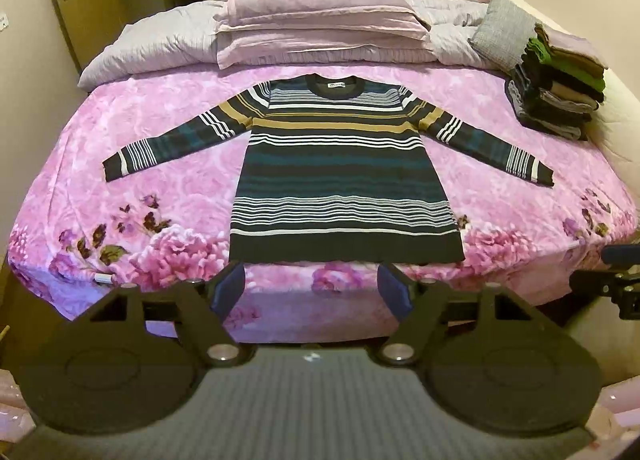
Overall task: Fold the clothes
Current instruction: 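Release the hem and pull both grippers back from the sweater, then reach the left gripper to a sleeve cuff and grasp it, then lift the cuff with the left gripper and fold the sleeve across the body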
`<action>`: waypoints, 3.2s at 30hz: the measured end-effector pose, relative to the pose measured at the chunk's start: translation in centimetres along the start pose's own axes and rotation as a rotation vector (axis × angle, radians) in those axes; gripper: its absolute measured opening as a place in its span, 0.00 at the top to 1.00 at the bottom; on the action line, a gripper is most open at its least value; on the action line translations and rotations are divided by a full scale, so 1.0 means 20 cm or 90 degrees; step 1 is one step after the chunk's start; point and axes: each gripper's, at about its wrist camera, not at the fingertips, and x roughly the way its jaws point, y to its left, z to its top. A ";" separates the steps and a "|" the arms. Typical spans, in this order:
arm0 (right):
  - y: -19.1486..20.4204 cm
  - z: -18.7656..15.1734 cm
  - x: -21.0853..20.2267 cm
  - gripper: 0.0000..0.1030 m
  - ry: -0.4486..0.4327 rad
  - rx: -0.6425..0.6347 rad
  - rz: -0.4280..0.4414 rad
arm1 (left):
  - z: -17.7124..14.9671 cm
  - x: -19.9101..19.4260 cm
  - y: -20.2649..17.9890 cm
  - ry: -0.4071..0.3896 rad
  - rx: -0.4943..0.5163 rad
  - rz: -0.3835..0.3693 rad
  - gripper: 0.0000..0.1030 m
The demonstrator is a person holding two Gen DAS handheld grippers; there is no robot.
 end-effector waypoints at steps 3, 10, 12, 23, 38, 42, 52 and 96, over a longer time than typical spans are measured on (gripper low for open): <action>-0.01 -0.02 -0.01 0.34 0.002 -0.001 -0.001 | -0.01 -0.02 -0.02 -0.001 0.006 0.002 0.32; -0.03 -0.03 -0.02 0.34 0.006 -0.001 -0.003 | -0.05 -0.03 -0.07 0.003 0.019 0.002 0.32; -0.03 -0.03 -0.02 0.34 0.006 -0.001 -0.003 | -0.05 -0.03 -0.08 0.005 0.021 0.000 0.32; -0.04 -0.01 -0.01 0.34 0.003 -0.005 -0.002 | -0.05 -0.03 -0.09 0.006 0.026 0.002 0.32; -0.15 0.07 0.03 0.34 -0.007 0.014 0.001 | 0.02 0.04 -0.10 0.007 0.025 0.003 0.32; -0.22 0.15 0.09 0.34 -0.012 0.044 -0.009 | 0.09 0.12 -0.04 0.005 0.011 0.008 0.32; -0.26 0.58 0.45 0.34 -0.010 0.077 -0.029 | 0.37 0.53 0.43 0.016 -0.122 0.022 0.32; -0.41 1.30 2.15 0.34 0.168 0.149 -0.191 | 0.72 2.44 2.22 -0.102 -0.729 0.114 0.96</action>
